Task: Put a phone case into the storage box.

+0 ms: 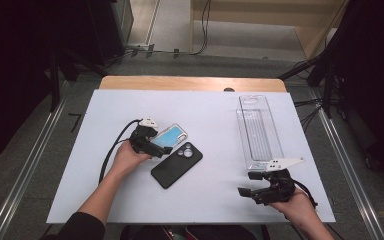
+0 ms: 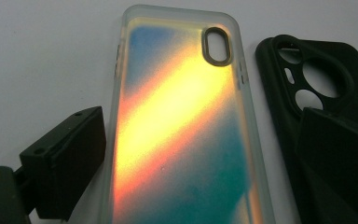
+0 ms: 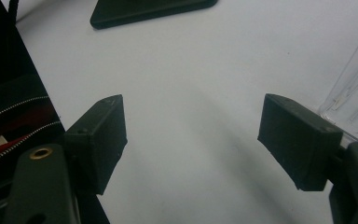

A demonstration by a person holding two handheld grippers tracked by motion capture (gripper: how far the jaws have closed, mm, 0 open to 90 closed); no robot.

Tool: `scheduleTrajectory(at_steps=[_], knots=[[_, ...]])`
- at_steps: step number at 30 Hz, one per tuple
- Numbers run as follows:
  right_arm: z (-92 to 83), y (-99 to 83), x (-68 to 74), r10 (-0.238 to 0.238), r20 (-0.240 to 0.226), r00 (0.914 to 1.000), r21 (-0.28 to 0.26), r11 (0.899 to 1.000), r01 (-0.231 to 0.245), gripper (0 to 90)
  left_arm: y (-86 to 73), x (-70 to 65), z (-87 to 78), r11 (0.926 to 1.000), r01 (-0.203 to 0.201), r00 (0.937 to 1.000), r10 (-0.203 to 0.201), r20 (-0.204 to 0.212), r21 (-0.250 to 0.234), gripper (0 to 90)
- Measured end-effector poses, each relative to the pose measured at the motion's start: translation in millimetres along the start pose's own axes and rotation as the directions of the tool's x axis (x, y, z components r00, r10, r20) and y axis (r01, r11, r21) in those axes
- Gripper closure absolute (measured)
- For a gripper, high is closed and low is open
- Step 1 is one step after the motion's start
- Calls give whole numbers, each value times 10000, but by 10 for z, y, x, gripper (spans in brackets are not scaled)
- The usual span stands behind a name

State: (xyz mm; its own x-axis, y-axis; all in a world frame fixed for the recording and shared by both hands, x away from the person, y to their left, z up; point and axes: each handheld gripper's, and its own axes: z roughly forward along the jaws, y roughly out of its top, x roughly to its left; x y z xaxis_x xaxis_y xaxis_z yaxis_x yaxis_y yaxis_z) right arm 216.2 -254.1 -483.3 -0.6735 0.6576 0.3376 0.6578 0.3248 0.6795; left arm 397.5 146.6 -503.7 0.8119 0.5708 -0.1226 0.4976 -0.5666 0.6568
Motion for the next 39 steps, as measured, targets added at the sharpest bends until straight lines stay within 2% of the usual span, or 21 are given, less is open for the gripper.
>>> scheduleTrajectory(at_steps=[2,5,9,12,15,19,22,30,34,39], knots=[[1,1,1,7,-8,10000,3,10000,-7,215,-1,-28,10,10000,-81,9997,82,-220,49,24],[-1,0,3,7,-13,10000,-8,10000,-7,215,-16,-62,14,9987,-490,9970,496,-592,114,58],[-1,-1,-1,7,-2,10000,-2,10000,-7,215,-63,-117,33,9946,-1039,9882,1033,-1129,11,81],[0,-2,1,6,-8,10000,-5,10000,-6,215,-80,-115,32,9953,-957,9888,933,-1163,-159,88],[0,-1,2,18,-29,10000,-22,10000,-18,215,-84,-124,29,9954,-942,9878,913,-1261,-170,99],[4,1,10,23,-27,10000,-6,10000,-23,215,-79,-134,11,9972,-719,9882,688,-1367,-179,166],[4,1,11,-6,-25,10000,14,10000,6,215,-73,-134,9,9973,-727,9880,702,-1374,-135,170],[0,5,11,-46,-2,10000,-48,10000,46,215,-64,-125,0,9969,-780,9885,763,-1302,-80,174],[-7,11,7,-8,-2,10000,-58,10000,8,215,-38,-112,-30,9987,-510,9927,499,-1094,-78,174],[-17,20,17,-22,11,10000,-156,9999,22,215,40,-160,-109,9984,-491,9935,460,-1044,-273,174]])
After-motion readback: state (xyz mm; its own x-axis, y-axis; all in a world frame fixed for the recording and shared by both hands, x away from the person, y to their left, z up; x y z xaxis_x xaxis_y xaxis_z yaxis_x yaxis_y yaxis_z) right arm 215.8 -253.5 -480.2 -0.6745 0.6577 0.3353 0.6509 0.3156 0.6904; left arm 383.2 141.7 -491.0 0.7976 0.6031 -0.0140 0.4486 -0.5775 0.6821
